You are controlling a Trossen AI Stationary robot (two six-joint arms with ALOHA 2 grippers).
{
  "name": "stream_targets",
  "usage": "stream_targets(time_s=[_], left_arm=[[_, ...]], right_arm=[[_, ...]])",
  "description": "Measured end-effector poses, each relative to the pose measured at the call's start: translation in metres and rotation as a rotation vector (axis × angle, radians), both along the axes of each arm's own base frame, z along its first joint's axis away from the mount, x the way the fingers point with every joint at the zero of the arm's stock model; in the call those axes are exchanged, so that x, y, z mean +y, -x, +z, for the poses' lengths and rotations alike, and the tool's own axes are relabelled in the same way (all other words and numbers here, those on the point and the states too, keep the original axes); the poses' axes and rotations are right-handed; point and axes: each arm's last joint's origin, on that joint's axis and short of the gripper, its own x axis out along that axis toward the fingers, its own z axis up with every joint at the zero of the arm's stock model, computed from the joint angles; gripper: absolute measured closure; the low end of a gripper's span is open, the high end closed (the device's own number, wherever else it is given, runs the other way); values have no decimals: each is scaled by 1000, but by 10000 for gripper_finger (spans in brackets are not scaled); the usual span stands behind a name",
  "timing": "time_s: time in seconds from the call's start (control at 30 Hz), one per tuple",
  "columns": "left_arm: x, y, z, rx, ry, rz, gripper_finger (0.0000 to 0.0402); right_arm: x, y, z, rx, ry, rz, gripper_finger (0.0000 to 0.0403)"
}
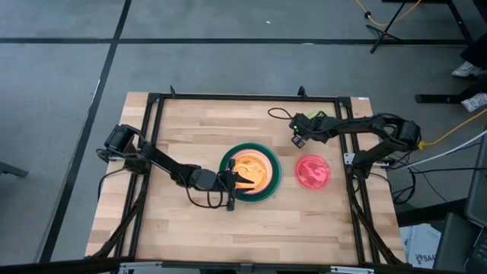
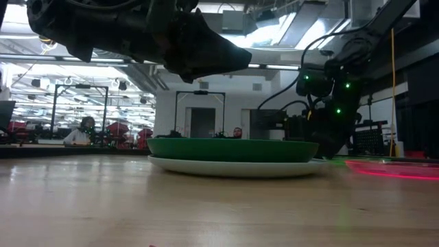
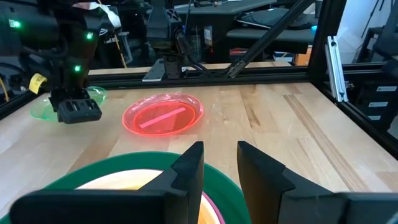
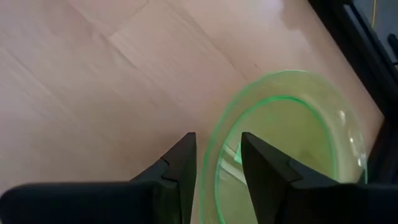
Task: Stack plastic plates
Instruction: Stack the light green plate on top of the orange plate
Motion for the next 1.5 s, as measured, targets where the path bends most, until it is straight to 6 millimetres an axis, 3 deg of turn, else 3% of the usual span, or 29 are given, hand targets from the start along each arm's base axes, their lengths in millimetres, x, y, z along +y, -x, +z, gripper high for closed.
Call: stream_targets(time_s=[0.37, 0.7, 0.93, 1.2, 1.5], left_arm=[[0, 0, -1, 7, -2, 0, 312], [-1, 0, -1, 8, -3, 0, 312], [-1, 0, -1, 11, -3, 1, 312], [-1, 0, -1, 11, -4, 1, 311], [-1, 0, -1, 11, -4, 1, 311]], right_arm=[[-3, -2, -13, 52, 6, -13, 289], [-7, 2, -15, 123, -4, 53, 394], [-5, 0, -15, 172, -5, 139, 401], [21, -14, 1, 131, 50, 322, 402], [69, -33, 26, 73, 129, 612, 402]])
